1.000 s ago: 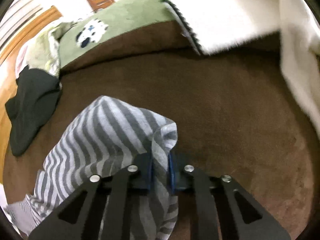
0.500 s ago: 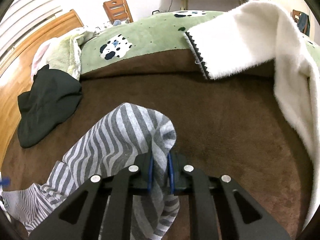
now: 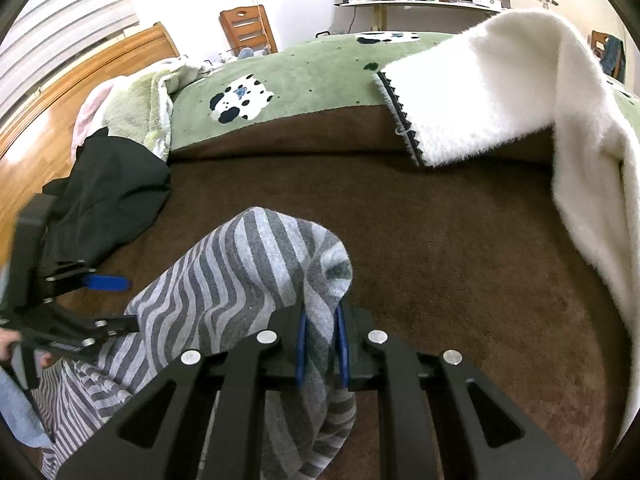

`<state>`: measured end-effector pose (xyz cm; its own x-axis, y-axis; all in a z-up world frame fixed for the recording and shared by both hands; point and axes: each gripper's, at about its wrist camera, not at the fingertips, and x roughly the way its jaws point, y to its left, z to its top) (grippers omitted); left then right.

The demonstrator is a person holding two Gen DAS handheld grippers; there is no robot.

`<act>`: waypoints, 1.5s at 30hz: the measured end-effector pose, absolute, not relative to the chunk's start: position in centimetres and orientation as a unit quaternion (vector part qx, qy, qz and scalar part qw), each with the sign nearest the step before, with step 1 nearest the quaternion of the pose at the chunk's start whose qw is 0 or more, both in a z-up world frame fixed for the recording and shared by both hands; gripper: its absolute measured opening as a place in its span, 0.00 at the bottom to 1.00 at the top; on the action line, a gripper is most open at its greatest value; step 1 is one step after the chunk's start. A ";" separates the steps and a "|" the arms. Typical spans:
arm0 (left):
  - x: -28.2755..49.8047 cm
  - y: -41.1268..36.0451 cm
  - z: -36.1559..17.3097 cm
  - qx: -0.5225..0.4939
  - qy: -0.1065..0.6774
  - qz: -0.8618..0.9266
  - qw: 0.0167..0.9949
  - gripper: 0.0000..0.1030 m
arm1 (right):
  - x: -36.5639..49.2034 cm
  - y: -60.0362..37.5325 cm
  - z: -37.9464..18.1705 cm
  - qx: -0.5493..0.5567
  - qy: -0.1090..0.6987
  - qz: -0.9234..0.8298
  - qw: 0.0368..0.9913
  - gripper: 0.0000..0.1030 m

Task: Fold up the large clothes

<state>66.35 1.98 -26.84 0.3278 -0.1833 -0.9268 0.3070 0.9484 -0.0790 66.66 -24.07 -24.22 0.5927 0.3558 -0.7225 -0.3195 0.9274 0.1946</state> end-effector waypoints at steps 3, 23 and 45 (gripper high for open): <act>67.0 1.7 -27.8 0.056 0.562 -0.163 0.809 0.72 | 66.6 -23.9 -24.1 0.012 0.405 0.196 0.893 0.13; 63.5 -3.7 -23.6 0.172 0.477 -0.176 0.844 0.08 | 61.7 -22.7 -20.6 -0.004 0.350 0.214 0.912 0.13; 37.0 -1.8 -18.2 0.286 0.254 -0.133 0.914 0.08 | 37.0 -23.1 -17.9 -0.055 0.292 0.177 0.938 0.13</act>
<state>37.00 -1.75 -18.22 0.8353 -0.0972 -0.5411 0.3882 0.8013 0.4552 36.95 -23.06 -17.90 0.7672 0.2992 -0.5674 -0.3635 0.9316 -0.0001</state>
